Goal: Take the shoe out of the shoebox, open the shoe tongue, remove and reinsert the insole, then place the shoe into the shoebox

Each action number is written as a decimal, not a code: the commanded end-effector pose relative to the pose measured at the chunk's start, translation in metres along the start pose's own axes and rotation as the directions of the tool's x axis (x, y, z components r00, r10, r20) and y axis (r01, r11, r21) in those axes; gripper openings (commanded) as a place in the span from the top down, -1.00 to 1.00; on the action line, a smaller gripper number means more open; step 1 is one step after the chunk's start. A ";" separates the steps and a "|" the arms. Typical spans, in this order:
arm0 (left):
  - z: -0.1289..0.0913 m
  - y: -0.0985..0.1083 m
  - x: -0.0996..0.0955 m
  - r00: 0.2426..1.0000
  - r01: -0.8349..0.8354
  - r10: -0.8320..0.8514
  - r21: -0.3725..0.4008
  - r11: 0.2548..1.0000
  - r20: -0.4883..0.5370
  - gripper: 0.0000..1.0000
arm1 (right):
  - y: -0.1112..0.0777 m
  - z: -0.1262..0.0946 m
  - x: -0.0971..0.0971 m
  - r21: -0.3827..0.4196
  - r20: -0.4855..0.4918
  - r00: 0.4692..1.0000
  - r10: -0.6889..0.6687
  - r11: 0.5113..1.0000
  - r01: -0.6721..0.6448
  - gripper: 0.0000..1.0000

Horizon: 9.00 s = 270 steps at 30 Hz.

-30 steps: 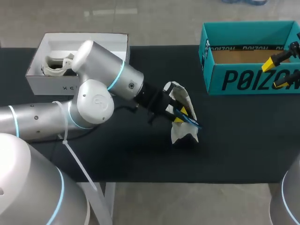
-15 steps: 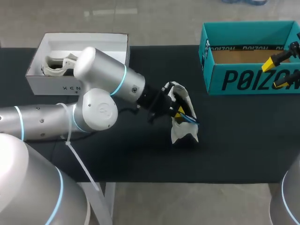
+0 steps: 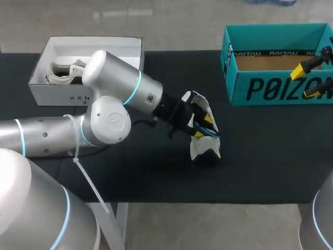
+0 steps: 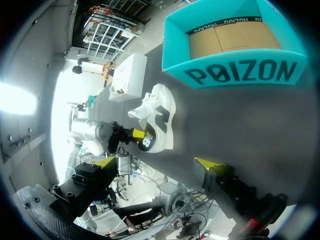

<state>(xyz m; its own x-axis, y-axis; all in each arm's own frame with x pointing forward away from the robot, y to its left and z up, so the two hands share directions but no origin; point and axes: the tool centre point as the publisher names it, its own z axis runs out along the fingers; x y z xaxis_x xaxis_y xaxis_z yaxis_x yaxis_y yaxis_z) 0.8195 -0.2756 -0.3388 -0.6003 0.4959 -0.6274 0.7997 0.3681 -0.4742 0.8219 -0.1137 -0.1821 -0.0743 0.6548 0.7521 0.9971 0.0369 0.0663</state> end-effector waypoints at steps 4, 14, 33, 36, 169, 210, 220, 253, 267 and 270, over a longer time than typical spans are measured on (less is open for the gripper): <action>-0.005 -0.009 0.011 1.000 -0.030 0.030 0.014 0.999 -0.001 1.00 | 0.000 0.000 0.000 0.002 0.003 1.000 0.001 1.000 -0.001 -1.00; 0.014 0.012 0.005 0.997 -0.036 0.039 -0.051 0.998 0.070 1.00 | 0.000 0.000 0.000 0.002 0.003 1.000 0.001 1.000 -0.001 -1.00; 0.001 0.017 0.001 0.999 -0.004 0.006 -0.046 0.999 0.048 0.29 | 0.000 0.000 0.000 0.002 0.003 1.000 0.001 1.000 -0.001 -1.00; -0.005 0.013 0.000 0.999 -0.010 0.012 -0.043 0.999 0.052 0.25 | 0.000 0.000 0.000 0.002 0.003 1.000 0.001 1.000 -0.001 -1.00; 0.023 0.025 -0.029 0.793 -0.411 0.245 -0.192 0.891 -0.558 1.00 | 0.000 0.000 0.000 0.002 0.003 1.000 0.001 1.000 -0.001 -1.00; 0.000 0.061 -0.033 0.623 -0.579 0.305 -0.163 0.799 -0.721 0.07 | 0.000 0.000 0.000 0.002 0.003 1.000 0.001 1.000 -0.001 -1.00; 0.002 0.068 -0.025 0.610 -0.579 0.290 -0.166 0.798 -0.738 -0.73 | 0.000 0.000 0.000 0.002 0.003 1.000 0.001 1.000 -0.001 -1.00; -0.012 0.080 -0.048 0.620 -0.577 0.230 -0.237 0.782 -0.751 -1.00 | 0.000 0.000 0.000 0.002 0.003 1.000 0.001 1.000 -0.001 -1.00; -0.043 0.093 -0.085 0.731 -0.506 0.186 -0.338 0.794 -0.657 -0.50 | 0.000 0.000 0.000 0.002 0.003 1.000 0.001 1.000 -0.001 -1.00; -0.052 0.098 -0.088 0.736 -0.505 0.173 -0.361 0.784 -0.655 -0.24 | 0.000 0.000 0.000 0.002 0.003 1.000 0.001 1.000 -0.001 -1.00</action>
<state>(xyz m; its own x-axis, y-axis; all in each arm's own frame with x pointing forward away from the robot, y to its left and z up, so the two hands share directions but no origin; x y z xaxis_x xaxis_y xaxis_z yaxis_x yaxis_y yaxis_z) 0.9538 -0.2496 -0.3047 -0.3004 0.9441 -0.1360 0.9332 0.3204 0.1626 0.8218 -0.1138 -0.1821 -0.0742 0.6550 0.7520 0.9971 0.0368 0.0664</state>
